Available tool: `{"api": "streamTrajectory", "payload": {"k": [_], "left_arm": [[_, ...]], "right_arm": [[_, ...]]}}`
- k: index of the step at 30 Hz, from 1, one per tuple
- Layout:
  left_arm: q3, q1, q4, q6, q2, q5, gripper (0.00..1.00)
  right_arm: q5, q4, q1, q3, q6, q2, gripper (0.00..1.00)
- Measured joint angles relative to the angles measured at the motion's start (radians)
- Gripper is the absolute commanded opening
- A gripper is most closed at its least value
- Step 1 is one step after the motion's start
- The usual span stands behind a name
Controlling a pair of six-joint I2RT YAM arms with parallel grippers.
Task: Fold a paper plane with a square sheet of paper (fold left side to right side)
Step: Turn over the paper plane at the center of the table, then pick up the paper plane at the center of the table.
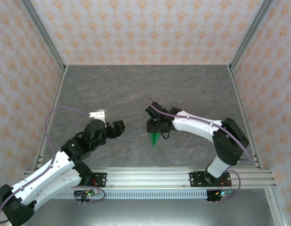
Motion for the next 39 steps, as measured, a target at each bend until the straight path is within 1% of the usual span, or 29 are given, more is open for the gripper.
{"api": "streamTrajectory", "payload": {"k": [4,10,14,20,22,23,25,26,27,28,32,35,39], "left_arm": [[0.000,0.000,0.000,0.000,-0.016,0.000,0.84],[0.000,0.000,0.000,0.000,-0.018,-0.001,0.84],[0.000,0.000,0.000,0.000,-0.018,-0.001,0.84],[0.000,0.000,0.000,0.000,-0.018,-0.004,0.84],[0.000,0.000,0.000,0.000,-0.018,-0.008,0.84],[0.000,0.000,0.000,0.000,-0.018,-0.009,0.84],[0.000,0.000,-0.001,0.000,-0.018,-0.012,0.84],[0.000,0.000,-0.001,0.000,-0.018,-0.014,0.84],[0.000,0.000,-0.001,0.000,-0.019,-0.015,0.84],[0.000,0.000,-0.002,0.000,-0.020,-0.015,0.84],[0.000,0.000,-0.004,0.000,-0.027,-0.011,0.84],[0.000,0.000,-0.005,0.001,-0.029,0.000,0.84],[0.000,0.000,-0.005,0.003,-0.029,0.012,0.84]], "right_arm": [[0.016,-0.034,0.000,0.011,0.021,0.023,0.53],[0.019,-0.037,0.002,0.017,0.036,0.051,0.52],[0.016,-0.035,0.005,0.020,0.042,0.080,0.49],[0.016,-0.030,0.008,0.030,0.050,0.122,0.40],[0.016,-0.029,0.008,0.030,0.052,0.134,0.34],[0.016,-0.026,0.008,0.030,0.053,0.139,0.27],[0.018,-0.026,0.008,0.034,0.048,0.150,0.11],[0.018,-0.026,0.008,0.040,0.051,0.157,0.05],[0.019,-0.026,0.008,0.048,0.052,0.163,0.02],[0.019,-0.026,0.005,0.057,0.051,0.166,0.01],[0.009,-0.046,-0.045,0.141,0.018,0.191,0.01],[0.008,-0.086,-0.117,0.276,-0.024,0.252,0.01],[0.008,-0.136,-0.201,0.457,-0.077,0.373,0.02]]}}
